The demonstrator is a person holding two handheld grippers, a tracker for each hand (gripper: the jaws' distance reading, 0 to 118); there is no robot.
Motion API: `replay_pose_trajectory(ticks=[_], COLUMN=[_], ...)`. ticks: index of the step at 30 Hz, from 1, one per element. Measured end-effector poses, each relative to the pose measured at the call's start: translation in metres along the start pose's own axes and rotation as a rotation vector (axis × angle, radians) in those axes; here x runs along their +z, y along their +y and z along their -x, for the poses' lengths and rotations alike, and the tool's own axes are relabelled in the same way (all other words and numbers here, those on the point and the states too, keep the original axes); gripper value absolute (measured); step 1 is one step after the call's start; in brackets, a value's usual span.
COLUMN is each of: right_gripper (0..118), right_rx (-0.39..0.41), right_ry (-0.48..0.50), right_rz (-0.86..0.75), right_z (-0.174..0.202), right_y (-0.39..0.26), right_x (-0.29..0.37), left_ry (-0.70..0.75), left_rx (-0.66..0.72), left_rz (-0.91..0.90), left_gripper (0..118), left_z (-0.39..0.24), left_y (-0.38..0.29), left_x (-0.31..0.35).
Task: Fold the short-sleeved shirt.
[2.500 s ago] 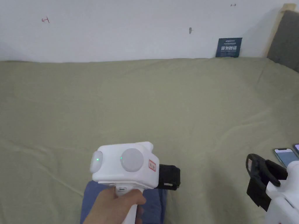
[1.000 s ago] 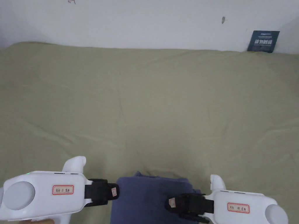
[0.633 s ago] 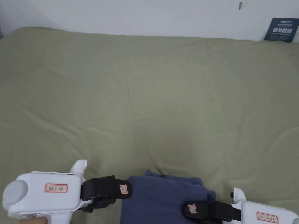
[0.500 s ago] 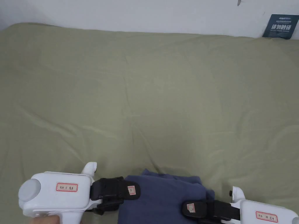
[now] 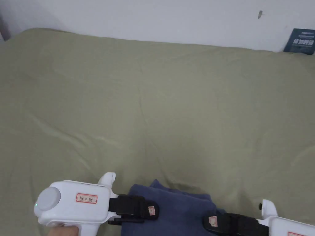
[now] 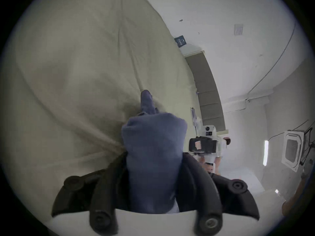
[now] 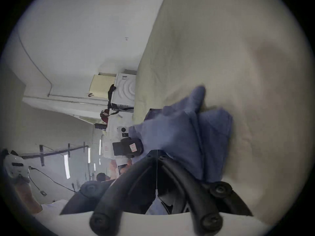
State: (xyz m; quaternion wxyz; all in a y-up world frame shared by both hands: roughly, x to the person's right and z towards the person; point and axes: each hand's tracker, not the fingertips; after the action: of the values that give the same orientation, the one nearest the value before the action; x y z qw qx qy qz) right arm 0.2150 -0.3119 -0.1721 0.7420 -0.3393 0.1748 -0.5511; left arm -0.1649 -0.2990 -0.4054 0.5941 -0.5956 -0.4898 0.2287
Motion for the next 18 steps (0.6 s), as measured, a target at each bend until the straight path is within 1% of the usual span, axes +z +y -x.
replay_pose_trajectory(ticks=[1,4,6,11,13,16,18], right_gripper=[3,3,3,3,3,3,3], right_rx=[0.023,0.093,0.118,0.129,0.126,0.125,0.115], right_ry=[-0.008,-0.038,-0.05,-0.054,-0.075,-0.109,-0.115], right_rz=[-0.017,-0.053,-0.076,-0.145,-0.171,-0.192,-0.201], right_z=[0.008,0.028,0.036,0.046,0.047,0.043,0.041], right_y=[0.001,0.008,0.011,0.018,0.019,0.022,0.022], right_x=[0.004,0.019,0.025,0.044,0.048,0.053,0.054], left_ry=[0.044,0.107,0.172,0.357,0.376,0.39,0.405], left_rx=[-0.028,-0.04,-0.04,0.034,0.053,0.072,0.084], left_rz=[-0.012,-0.048,-0.086,-0.188,-0.204,-0.201,-0.18], left_gripper=[37,37,37,37,37,37,37], left_z=[-0.002,0.005,0.008,0.048,0.065,0.088,0.1], left_y=[0.006,0.023,0.032,0.068,0.083,0.105,0.118], left_x=[0.014,0.072,0.115,0.238,0.273,0.301,0.31])
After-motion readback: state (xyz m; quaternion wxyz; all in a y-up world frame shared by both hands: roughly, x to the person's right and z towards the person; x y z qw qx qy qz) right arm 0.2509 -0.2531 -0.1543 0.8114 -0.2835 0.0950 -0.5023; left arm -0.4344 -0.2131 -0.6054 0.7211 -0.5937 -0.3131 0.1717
